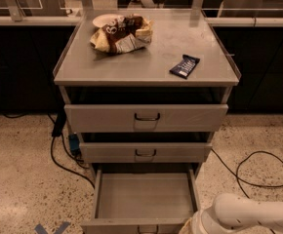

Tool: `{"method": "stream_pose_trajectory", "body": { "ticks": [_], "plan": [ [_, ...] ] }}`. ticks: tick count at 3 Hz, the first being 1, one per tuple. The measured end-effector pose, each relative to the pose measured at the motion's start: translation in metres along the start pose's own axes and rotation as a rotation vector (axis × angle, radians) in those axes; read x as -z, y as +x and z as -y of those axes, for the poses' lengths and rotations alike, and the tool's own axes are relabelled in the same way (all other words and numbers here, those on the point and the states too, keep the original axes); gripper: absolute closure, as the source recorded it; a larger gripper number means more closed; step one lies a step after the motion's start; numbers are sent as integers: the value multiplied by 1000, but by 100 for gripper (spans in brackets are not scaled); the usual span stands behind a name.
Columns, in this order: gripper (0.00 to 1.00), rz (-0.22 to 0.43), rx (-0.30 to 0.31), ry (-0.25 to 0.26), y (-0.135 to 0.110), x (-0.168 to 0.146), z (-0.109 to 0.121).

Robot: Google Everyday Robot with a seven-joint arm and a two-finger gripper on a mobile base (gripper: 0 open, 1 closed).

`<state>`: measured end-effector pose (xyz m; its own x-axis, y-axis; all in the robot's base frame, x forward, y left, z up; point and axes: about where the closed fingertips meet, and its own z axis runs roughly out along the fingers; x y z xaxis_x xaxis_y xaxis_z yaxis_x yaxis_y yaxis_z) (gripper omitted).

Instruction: Close bottom drawer

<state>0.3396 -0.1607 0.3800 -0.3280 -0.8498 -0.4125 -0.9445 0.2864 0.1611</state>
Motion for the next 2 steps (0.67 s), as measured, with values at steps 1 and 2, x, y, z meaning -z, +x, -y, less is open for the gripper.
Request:
{"method": "stream_pose_trajectory", "body": {
  "ticks": [1, 2],
  "plan": [
    [100, -6, -4, -3, 14, -47, 10],
    [100, -2, -25, -11, 27, -95, 1]
  ]
}}
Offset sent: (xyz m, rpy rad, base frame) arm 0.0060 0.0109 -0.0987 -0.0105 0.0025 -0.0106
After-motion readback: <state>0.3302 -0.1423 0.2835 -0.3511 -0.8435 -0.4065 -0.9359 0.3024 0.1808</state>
